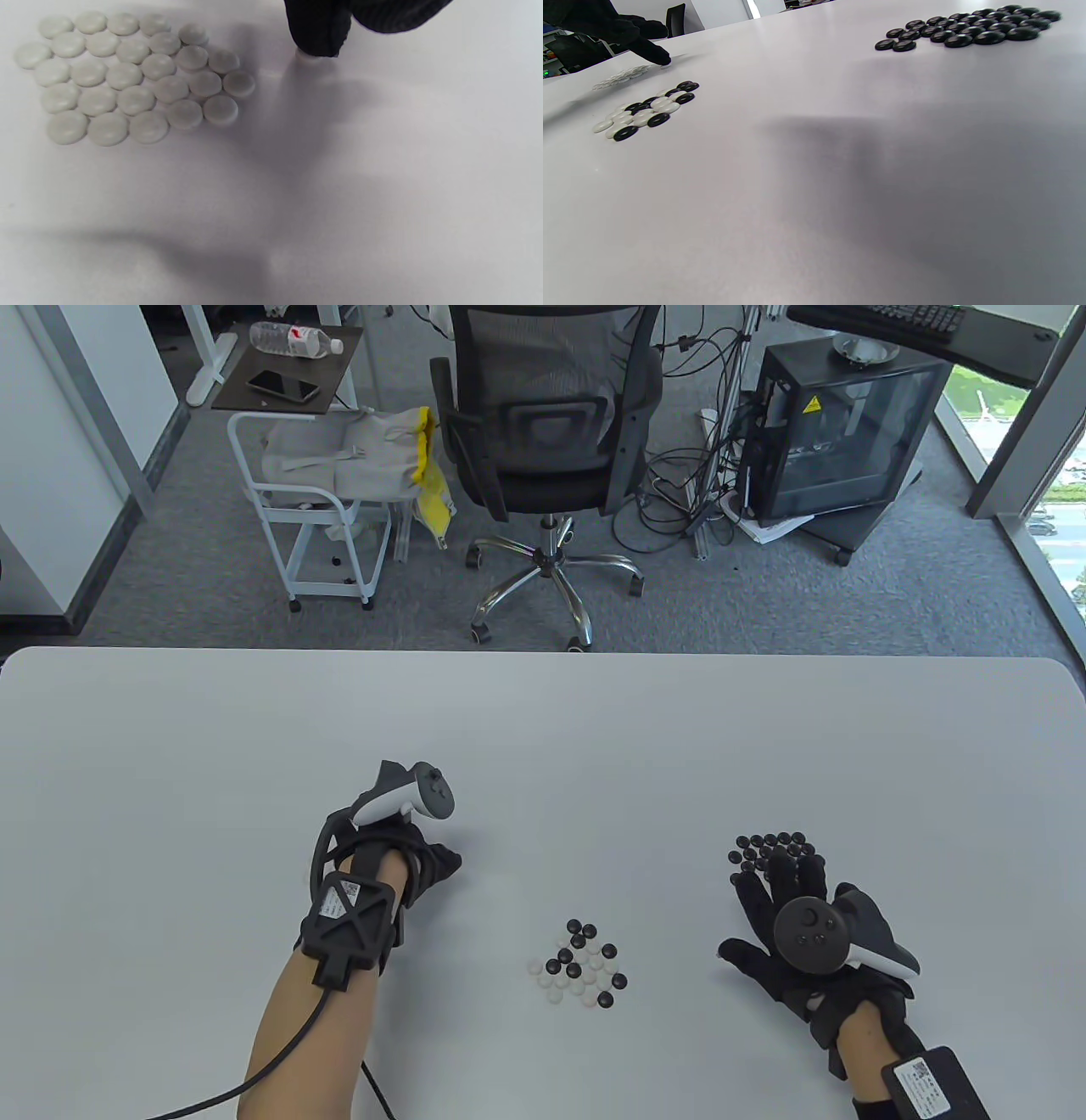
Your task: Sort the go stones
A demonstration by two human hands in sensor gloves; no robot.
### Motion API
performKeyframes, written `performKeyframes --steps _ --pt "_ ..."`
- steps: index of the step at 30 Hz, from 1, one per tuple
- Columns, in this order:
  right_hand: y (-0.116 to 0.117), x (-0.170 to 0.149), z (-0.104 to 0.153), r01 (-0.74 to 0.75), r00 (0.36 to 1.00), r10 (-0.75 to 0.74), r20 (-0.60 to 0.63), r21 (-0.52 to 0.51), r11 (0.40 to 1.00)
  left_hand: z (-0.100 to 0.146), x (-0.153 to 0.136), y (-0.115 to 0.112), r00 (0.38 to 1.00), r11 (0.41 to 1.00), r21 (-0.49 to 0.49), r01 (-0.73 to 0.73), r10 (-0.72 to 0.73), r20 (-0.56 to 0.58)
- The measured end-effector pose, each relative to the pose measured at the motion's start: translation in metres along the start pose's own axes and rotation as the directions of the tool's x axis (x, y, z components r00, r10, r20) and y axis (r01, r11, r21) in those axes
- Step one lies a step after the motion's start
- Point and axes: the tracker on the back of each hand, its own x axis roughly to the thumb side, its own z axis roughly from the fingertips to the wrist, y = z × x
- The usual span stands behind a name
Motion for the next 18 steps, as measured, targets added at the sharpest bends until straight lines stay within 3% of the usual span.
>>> performKeyframes --steps 9,18 --pt "0.001 -0.002 0.0 0.003 1.0 -0.003 -0.007 0.006 1.0 0.003 -0.035 0.003 0.995 0.997 0.018 -0.069 0.071 -0.076" --pt "0.002 0.0 -0.002 0.002 1.0 -0.002 -0.005 0.014 1.0 0.013 -0.035 0.007 0.997 0.997 0.038 -0.066 0.068 -0.045"
